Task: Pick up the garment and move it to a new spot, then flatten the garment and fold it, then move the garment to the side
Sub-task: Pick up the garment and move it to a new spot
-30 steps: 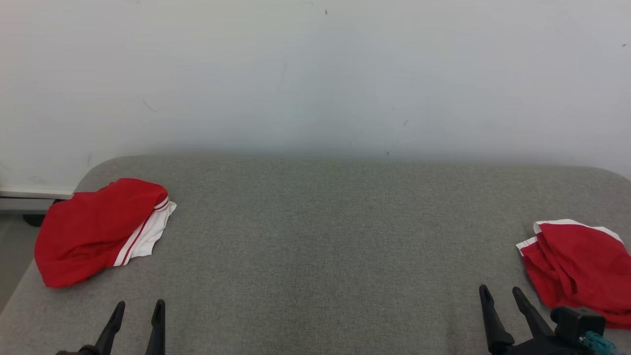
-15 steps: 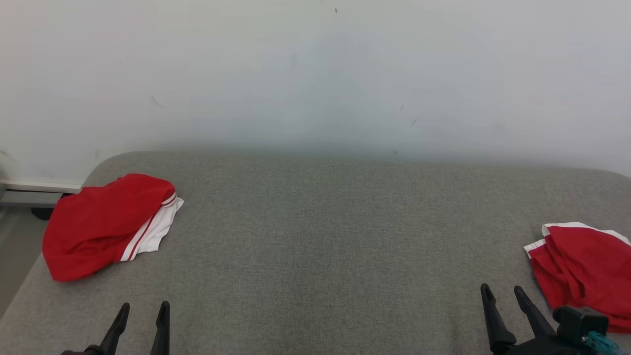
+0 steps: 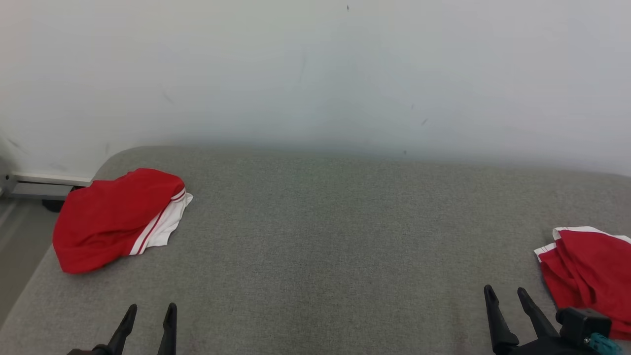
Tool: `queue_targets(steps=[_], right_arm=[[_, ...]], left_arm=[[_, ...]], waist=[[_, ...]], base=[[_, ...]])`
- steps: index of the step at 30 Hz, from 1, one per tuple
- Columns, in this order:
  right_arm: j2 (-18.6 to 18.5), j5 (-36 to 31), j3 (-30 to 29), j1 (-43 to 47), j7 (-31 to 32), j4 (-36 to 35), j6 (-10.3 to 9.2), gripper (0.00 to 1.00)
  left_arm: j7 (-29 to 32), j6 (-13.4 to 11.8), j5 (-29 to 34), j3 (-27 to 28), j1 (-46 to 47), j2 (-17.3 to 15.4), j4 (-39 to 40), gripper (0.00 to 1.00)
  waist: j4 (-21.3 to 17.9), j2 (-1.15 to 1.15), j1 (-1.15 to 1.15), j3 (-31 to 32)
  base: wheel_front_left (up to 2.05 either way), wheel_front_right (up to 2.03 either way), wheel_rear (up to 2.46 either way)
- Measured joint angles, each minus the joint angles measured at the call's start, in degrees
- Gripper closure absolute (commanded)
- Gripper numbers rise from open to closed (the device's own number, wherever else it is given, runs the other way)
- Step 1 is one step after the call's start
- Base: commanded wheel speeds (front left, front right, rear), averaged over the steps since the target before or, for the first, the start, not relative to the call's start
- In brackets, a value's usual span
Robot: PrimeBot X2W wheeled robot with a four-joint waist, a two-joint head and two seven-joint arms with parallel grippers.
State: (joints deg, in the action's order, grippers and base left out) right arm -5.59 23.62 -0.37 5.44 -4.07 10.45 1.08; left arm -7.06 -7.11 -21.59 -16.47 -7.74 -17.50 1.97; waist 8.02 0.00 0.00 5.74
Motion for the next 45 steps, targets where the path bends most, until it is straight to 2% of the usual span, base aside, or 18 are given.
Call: queue_targets(steps=[13,22,26,35,45], right_arm=[[0.2,0.2,0.9,1.0,-0.2,0.0,0.07,0.00],[0.9,0.5,2.7,1.0,-0.5,-0.1,0.51,0.00],[1.0,0.5,4.2,-0.3,-0.1,-0.5,0.85,0.00],[1.0,-0.6,7.3,-8.0,1.6,0.5,2.10,0.00],[1.0,-0.8,8.3,-9.8,2.3,2.9,2.97,0.00]], left_arm=[[1.6,0.0,0.6,-0.2,0.1,-0.6,0.8,0.00],[2.5,0.0,1.9,1.0,-0.3,-1.7,1.7,0.00],[2.5,0.0,1.9,3.2,-1.7,-2.1,2.7,0.00],[1.3,0.0,1.9,8.5,-4.6,0.3,3.5,0.00],[0.9,0.0,2.3,9.7,-5.2,2.5,4.2,0.00]], waist=[[5.8,0.00,0.00,0.0],[13.1,0.00,0.00,-0.1],[16.2,0.00,0.00,-0.6],[20.8,0.00,0.00,-3.7],[22.3,0.00,0.00,-5.4]], base=[[0.00,0.00,0.00],[0.00,0.00,0.00],[0.00,0.00,0.00],[0.00,0.00,0.00],[0.00,0.00,0.00]])
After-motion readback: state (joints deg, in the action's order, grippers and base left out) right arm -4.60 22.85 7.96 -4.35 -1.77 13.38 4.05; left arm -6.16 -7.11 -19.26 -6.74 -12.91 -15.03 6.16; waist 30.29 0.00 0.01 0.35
